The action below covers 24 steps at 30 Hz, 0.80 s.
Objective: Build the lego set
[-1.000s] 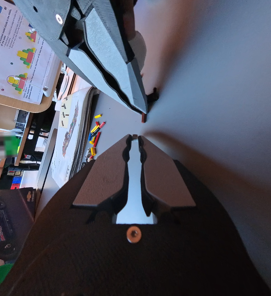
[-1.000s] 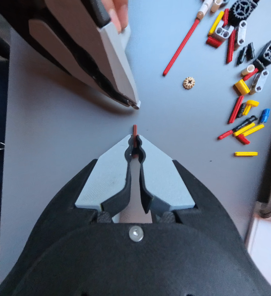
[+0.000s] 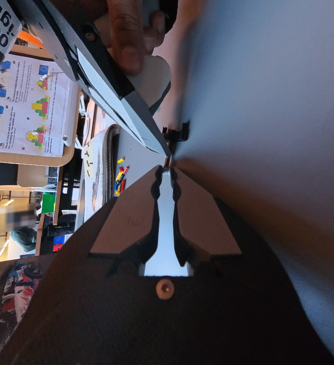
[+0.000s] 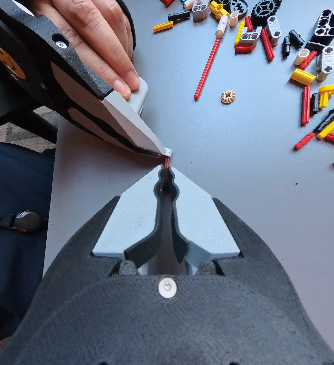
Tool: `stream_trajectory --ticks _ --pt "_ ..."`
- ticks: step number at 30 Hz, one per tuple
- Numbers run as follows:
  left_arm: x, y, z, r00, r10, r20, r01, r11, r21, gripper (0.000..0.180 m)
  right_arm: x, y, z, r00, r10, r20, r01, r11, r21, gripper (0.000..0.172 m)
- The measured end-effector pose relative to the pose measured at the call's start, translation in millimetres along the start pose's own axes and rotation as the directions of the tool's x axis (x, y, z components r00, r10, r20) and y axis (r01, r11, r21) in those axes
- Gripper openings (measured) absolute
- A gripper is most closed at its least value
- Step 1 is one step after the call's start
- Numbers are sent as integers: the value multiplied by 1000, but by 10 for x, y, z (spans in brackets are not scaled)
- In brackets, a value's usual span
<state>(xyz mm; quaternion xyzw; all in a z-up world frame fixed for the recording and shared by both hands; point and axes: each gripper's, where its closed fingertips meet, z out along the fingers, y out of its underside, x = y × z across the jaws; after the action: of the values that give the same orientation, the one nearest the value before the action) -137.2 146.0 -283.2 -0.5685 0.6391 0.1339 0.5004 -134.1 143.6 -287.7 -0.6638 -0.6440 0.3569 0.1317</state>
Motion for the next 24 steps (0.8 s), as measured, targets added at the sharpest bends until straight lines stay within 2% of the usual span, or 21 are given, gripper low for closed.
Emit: stream_trajectory --ticks 7,11,15,20,24 --pt "30 -66 5 1000 26 -16 -26 999 32 6 -26 -19 27 1000 -15 4 15 1000 15 0" --pt "16 -79 2 1000 -9 -8 10 999 44 7 -34 -24 18 999 7 38 -9 999 48 0" --pt "-41 -108 -72 989 -139 -43 142 986 86 22 -47 -6 18 999 -23 33 21 998 58 0" --pt "-120 -30 -159 921 -339 -190 361 928 92 21 -81 -19 11 996 -87 17 85 994 68 0" --pt "-136 26 -161 887 -378 -265 412 907 85 10 -135 -90 -38 990 -138 17 135 984 116 0"
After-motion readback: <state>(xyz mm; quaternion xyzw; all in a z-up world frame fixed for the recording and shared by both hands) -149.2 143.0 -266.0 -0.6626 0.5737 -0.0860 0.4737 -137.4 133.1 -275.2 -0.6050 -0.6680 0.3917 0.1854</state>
